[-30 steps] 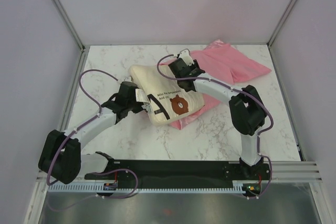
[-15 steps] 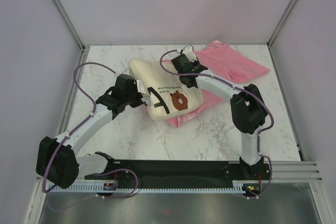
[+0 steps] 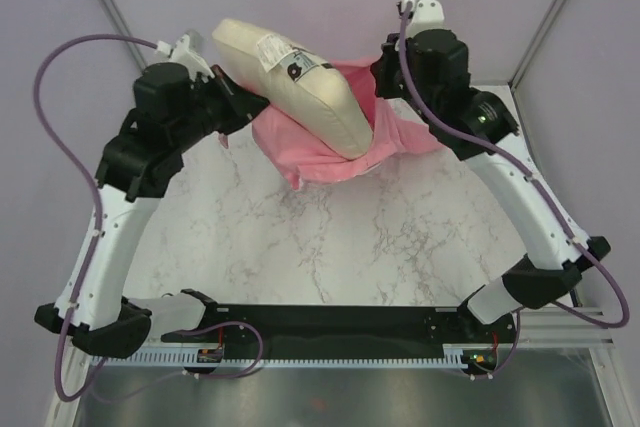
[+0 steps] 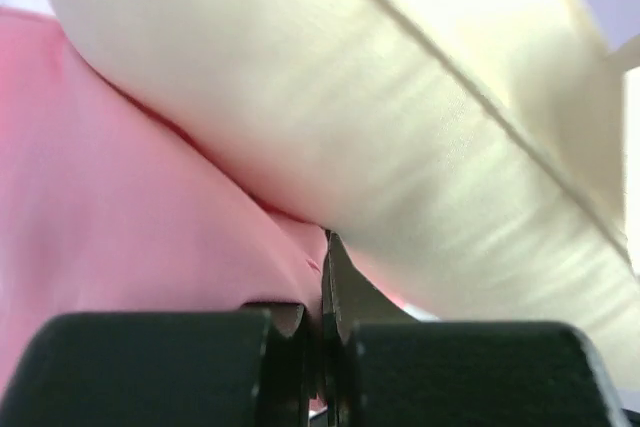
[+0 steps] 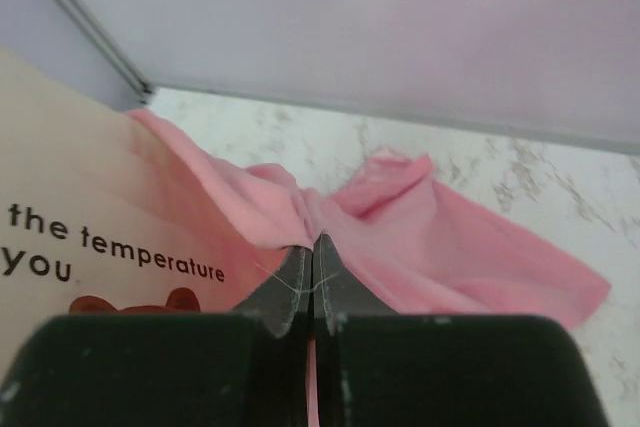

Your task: Put the pillow into the pillowcase

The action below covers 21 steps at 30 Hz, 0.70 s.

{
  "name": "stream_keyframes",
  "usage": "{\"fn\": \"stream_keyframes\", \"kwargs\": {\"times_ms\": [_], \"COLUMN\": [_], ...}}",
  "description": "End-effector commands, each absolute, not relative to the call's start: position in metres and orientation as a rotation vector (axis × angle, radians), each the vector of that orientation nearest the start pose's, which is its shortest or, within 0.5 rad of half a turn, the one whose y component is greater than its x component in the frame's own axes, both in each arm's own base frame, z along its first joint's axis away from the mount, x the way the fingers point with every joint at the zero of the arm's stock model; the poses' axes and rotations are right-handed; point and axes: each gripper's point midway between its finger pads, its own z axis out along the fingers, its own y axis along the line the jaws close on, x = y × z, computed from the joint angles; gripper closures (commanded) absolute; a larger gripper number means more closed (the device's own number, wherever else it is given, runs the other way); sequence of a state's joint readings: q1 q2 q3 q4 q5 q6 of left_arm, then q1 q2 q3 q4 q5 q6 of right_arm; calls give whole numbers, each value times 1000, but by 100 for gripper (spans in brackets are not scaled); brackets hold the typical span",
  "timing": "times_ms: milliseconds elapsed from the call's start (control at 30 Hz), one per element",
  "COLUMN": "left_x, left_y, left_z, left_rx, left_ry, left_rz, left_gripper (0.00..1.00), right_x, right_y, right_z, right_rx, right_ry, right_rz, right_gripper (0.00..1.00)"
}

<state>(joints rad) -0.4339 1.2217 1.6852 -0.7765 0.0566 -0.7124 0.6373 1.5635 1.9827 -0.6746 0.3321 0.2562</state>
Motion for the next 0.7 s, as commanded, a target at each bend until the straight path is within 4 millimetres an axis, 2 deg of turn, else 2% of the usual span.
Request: {"fn": "stream_keyframes", "kwargs": {"times_ms": [0,33,67,100,133,167,233,267,333,400,433,467,500,533,567,600,633,667], "left_x": [261,255,243,235,228,215,201,188,177,167,167,179,172,173,195,179,198,199], "left_y": [-172,-170,-165,-164,-162,-157,-154,-150,-146,-141,-140,-143,-135,-135,-144,-138,-148,-149], "left_z": [501,513,536,549,562,588,612,634,651,661,658,641,640,630,593,599,561,553], "left_rx": [-114,-104,-95,-87,-82,-69,-65,-61,-51,-46,-56,-76,-92,-104,-132,-127,-151,-158], "left_ry": [1793,1762,1697,1665,1631,1559,1492,1423,1357,1306,1308,1358,1332,1343,1432,1355,1433,1433], "left_rz": [-909,-923,-944,-965,-982,-1011,-1058,-1090,-1117,-1129,-1122,-1104,-1097,-1093,-1075,-1113,-1107,-1118], "left_gripper": [98,98,98,98,98,98,98,98,98,98,98,98,98,98,98,98,98,98], "right_x": [330,326,317,316,318,317,320,322,320,317,311,306,294,288,280,263,255,246], "right_y": [215,213,207,206,207,206,212,218,222,226,226,225,218,215,210,198,195,190], "right_z": [528,527,535,533,520,519,503,494,493,500,518,531,564,582,599,633,649,661], "right_rx": [-79,-75,-60,-54,-54,-46,-58,-69,-72,-75,-90,-91,-84,-83,-78,-66,-67,-64], "right_ry": [1613,1612,1587,1589,1615,1613,1651,1668,1668,1646,1607,1577,1498,1455,1412,1323,1276,1236], "right_rz": [595,604,624,622,612,617,620,639,667,708,740,761,790,814,830,865,889,908], "right_gripper": [100,100,100,100,100,100,100,100,100,100,100,100,100,100,100,100,100,100]}}
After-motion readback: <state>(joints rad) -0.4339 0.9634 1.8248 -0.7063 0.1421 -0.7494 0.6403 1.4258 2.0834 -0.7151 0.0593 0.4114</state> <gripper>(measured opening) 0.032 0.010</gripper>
